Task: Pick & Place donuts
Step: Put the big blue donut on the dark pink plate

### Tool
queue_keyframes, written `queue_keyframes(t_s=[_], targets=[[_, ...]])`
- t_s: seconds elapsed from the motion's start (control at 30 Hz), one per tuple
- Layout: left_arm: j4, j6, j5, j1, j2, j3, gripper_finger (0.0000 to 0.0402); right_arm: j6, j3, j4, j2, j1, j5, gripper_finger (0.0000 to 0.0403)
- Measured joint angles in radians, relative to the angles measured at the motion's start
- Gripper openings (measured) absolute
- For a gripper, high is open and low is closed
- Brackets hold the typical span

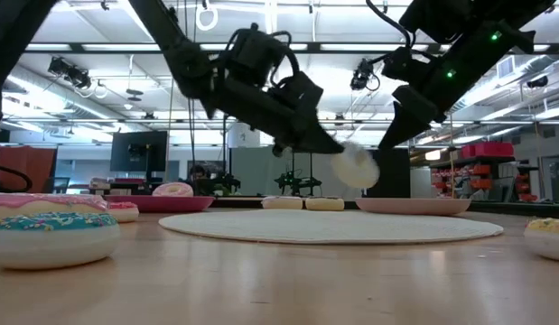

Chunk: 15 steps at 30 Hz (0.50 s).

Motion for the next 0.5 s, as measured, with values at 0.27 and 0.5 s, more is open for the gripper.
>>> queue_keyframes(t_s=[0.27, 0.5], targets=[[-0.550, -0.031, -0.299, -0.029, -0.251, 0.000, 0.0008, -0.007, 0.000, 0.034, 0.002, 0.010, 0.097, 0.0224], [-1.042, -0.283, -0.565, -0.003, -0.479, -0.051, 0.0008, -0.119, -0.072, 0.212, 0.011, 0.010, 0.106, 0.0251]])
